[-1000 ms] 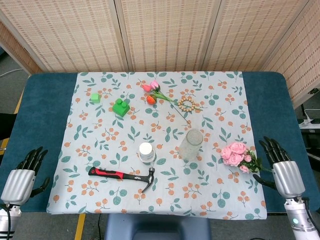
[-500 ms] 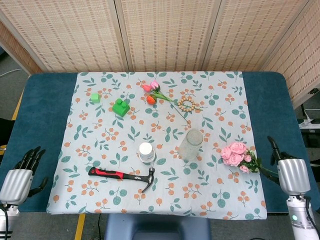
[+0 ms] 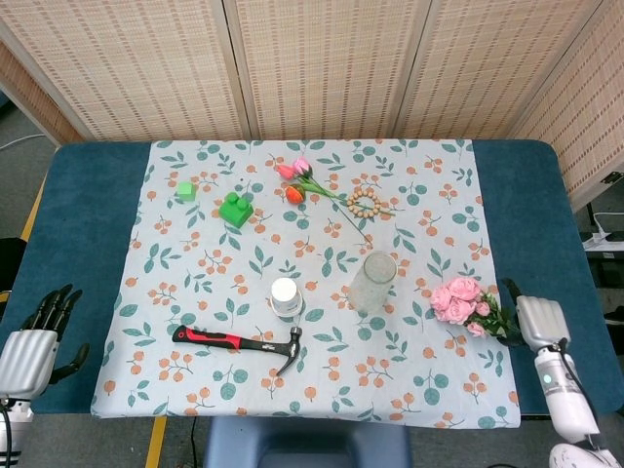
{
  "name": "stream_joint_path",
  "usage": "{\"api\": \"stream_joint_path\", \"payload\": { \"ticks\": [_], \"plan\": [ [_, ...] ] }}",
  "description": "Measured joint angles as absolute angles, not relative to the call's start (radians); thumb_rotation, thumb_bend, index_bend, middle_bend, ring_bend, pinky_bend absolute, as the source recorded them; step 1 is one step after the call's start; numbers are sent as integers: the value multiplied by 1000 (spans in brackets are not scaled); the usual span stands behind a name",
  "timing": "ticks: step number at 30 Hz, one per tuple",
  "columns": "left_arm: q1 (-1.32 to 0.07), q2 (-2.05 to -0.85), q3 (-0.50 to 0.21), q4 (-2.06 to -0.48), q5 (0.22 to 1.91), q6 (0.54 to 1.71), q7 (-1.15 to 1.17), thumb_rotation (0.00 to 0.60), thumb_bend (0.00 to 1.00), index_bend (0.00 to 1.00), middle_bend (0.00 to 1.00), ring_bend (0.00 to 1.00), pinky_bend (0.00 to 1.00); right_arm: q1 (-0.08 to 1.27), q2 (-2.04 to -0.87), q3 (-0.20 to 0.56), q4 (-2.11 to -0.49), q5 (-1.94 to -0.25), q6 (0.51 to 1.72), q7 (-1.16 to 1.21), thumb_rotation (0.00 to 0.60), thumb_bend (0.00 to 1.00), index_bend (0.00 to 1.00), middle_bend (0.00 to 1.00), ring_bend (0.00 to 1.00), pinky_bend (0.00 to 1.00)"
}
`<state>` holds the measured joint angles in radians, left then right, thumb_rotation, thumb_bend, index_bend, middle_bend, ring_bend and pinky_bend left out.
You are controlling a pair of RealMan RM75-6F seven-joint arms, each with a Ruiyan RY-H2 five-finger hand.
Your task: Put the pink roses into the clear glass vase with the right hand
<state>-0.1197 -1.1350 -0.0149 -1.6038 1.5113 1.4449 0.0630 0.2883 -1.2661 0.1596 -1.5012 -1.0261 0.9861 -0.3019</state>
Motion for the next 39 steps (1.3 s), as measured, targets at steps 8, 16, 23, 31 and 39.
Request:
{"api": "stream_joint_path", "payload": {
  "ticks": [8, 16, 23, 31, 39],
  "plan": [
    [-121, -1136, -13, -1605, 1516, 1442, 68, 600, 371, 7, 16, 47, 286, 382, -1326, 184, -1464, -974, 908, -295, 600, 0, 120, 964, 943, 1000],
    [-121, -1137, -11, -1604, 1519, 1442, 69, 600, 370, 7, 16, 46, 286, 430, -1389, 188, -1387, -943, 859, -264, 600, 0, 237, 981, 960, 1000],
    [-120, -1134, -12, -1604, 1520, 1445, 61, 600, 371, 7, 16, 46, 286, 442, -1431, 174, -1318, -939, 820, -201, 600, 152, 516, 1000, 988, 1000],
    [-121, -1136, -10, -1604, 1522, 1441, 66, 600, 371, 7, 16, 47, 286, 414, -1439, 176, -1316, -1072, 934, -79, 600, 529, 750, 1000, 1000, 1000],
    [-122, -1137, -9, -1608, 1522, 1439, 71, 600, 371, 7, 16, 47, 286, 339, -1410, 187, -1394, -1266, 1274, -38, 600, 612, 800, 1000, 1000, 1000]
  ]
}}
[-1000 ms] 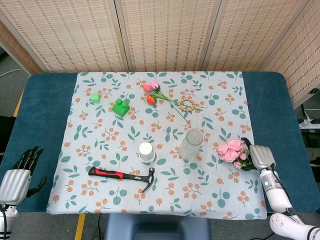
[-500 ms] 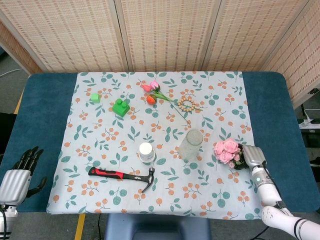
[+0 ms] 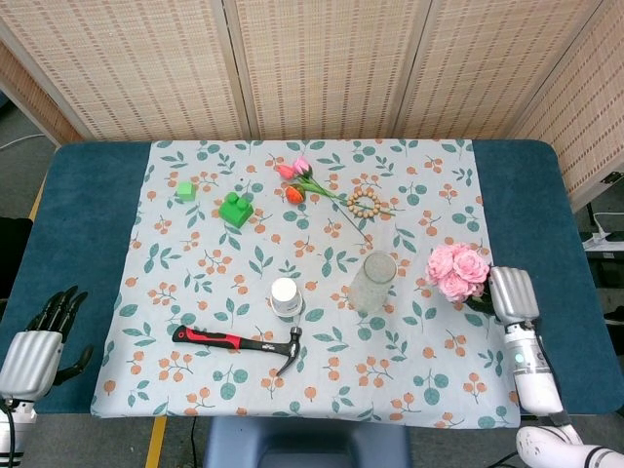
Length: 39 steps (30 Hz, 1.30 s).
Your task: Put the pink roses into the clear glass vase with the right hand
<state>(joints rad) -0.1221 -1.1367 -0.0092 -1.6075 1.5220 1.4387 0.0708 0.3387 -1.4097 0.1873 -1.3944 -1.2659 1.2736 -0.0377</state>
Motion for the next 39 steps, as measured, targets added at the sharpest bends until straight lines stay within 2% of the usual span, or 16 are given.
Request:
{"api": "stream_joint_path", "payload": {
  "ticks": [5, 8, 14, 18, 31, 39],
  "plan": [
    [-122, -1136, -8, -1609, 1524, 1439, 72, 600, 370, 7, 16, 46, 286, 303, -1389, 212, -1491, -1436, 1525, -42, 600, 613, 803, 1000, 1000, 1000],
    [-122, -1136, -7, -1610, 1526, 1439, 72, 600, 370, 7, 16, 46, 286, 302, -1357, 227, -1590, -1499, 1574, -52, 600, 613, 804, 1000, 1000, 1000],
    [-122, -1136, -5, -1613, 1528, 1438, 75, 600, 370, 7, 16, 46, 286, 347, -1291, 277, -1812, -1516, 1512, -62, 600, 613, 805, 1000, 1000, 1000],
    [-122, -1135, -5, -1614, 1529, 1439, 75, 600, 370, 7, 16, 46, 286, 399, -1265, 311, -1895, -1501, 1434, -55, 600, 613, 805, 1000, 1000, 1000],
    [-121, -1136, -7, -1612, 1526, 1440, 75, 600, 372, 7, 16, 47, 286, 554, -1282, 412, -2008, -1364, 1287, -61, 600, 613, 807, 1000, 1000, 1000],
    [-120, -1135, -8, -1612, 1523, 1442, 72, 600, 371, 7, 16, 47, 286, 574, -1290, 411, -1980, -1337, 1269, -15, 600, 614, 807, 1000, 1000, 1000]
  ]
}}
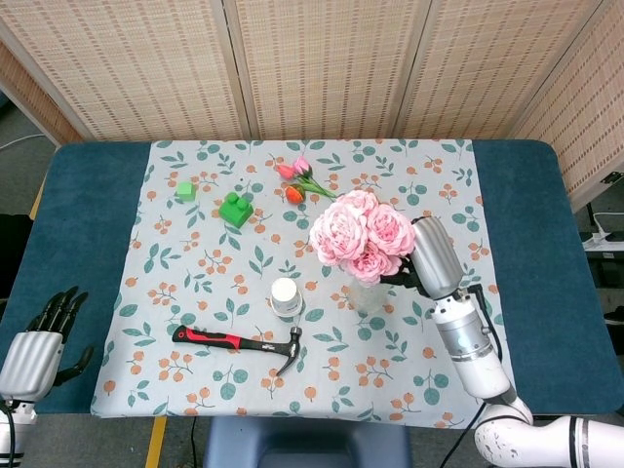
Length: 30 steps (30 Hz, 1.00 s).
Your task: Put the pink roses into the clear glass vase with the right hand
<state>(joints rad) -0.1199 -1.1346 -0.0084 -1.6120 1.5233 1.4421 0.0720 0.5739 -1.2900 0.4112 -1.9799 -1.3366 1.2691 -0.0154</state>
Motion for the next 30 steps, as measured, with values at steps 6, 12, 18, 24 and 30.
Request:
{"api": "stream_joint_path", "payload": {
  "ticks": [6, 12, 18, 24, 30],
  "plan": [
    [-119, -1135, -8, -1613, 1527, 1447, 77, 600, 371, 7, 16, 46, 286, 584, -1292, 404, -1946, -1328, 1247, 50, 600, 613, 807, 1000, 1000, 1000],
    [-119, -1135, -10, -1611, 1518, 1441, 77, 600, 371, 7, 16, 47, 286, 609, -1314, 402, -1887, -1325, 1225, 109, 600, 613, 808, 1000, 1000, 1000],
    [-118, -1135, -11, -1610, 1516, 1443, 75, 600, 371, 7, 16, 47, 286, 625, -1332, 396, -1849, -1311, 1212, 129, 600, 613, 809, 1000, 1000, 1000],
    [-120, -1136, -11, -1610, 1514, 1436, 79, 600, 371, 7, 16, 47, 286, 648, -1340, 413, -1845, -1282, 1193, 145, 600, 613, 809, 1000, 1000, 1000],
    [-120, -1136, -11, -1610, 1514, 1436, 77, 600, 371, 7, 16, 47, 286, 673, -1335, 444, -1882, -1235, 1183, 124, 600, 613, 809, 1000, 1000, 1000]
  ]
}}
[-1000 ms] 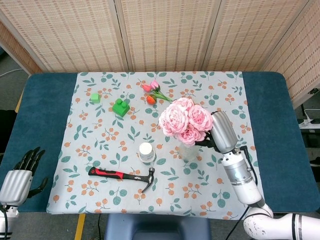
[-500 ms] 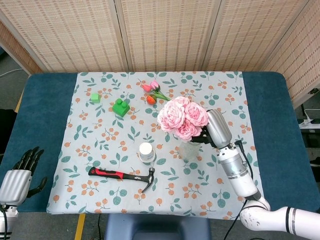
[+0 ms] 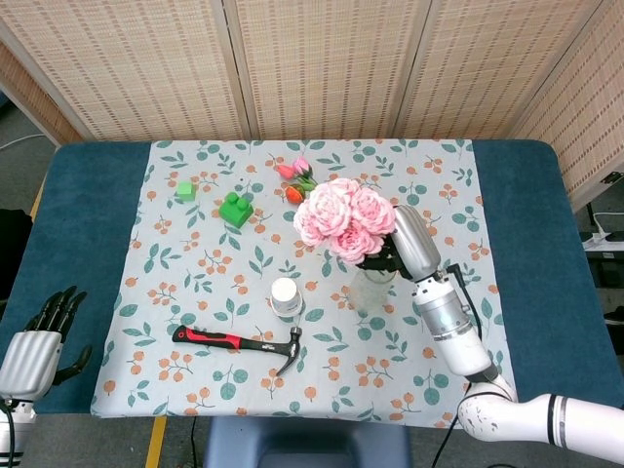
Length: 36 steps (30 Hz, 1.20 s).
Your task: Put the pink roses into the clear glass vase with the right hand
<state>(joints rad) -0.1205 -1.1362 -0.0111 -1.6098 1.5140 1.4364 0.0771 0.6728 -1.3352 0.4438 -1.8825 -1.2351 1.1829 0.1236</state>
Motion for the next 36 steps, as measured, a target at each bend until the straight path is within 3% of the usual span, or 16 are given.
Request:
{"api": "stream_joint_path", "payload": {
  "ticks": [12, 22, 26, 29, 32, 36],
  "plan": [
    [-118, -1136, -11, -1611, 1515, 1440, 81, 600, 372, 7, 16, 46, 286, 716, -1356, 468, -1823, -1167, 1161, 110, 600, 613, 811, 1000, 1000, 1000],
    [-118, -1136, -12, -1609, 1512, 1440, 80, 600, 370, 7, 16, 46, 286, 726, -1384, 440, -1711, -1174, 1111, 224, 600, 608, 790, 1000, 1000, 1000],
    [-119, -1136, -13, -1609, 1511, 1438, 80, 600, 371, 7, 16, 46, 286, 725, -1388, 423, -1685, -1186, 1091, 263, 600, 342, 617, 1000, 1000, 1000],
    [-119, -1136, -13, -1608, 1510, 1438, 81, 600, 372, 7, 16, 47, 286, 722, -1387, 410, -1673, -1195, 1078, 281, 600, 113, 426, 1000, 1000, 1000],
    [-118, -1136, -14, -1608, 1511, 1440, 80, 600, 371, 7, 16, 47, 286, 719, -1375, 396, -1673, -1199, 1059, 291, 600, 52, 315, 1000, 1000, 1000],
    [-119, -1136, -13, -1608, 1511, 1439, 80, 600, 371, 7, 17, 46, 286, 707, -1351, 373, -1681, -1206, 1038, 305, 600, 37, 260, 1000, 1000, 1000]
  ]
}}
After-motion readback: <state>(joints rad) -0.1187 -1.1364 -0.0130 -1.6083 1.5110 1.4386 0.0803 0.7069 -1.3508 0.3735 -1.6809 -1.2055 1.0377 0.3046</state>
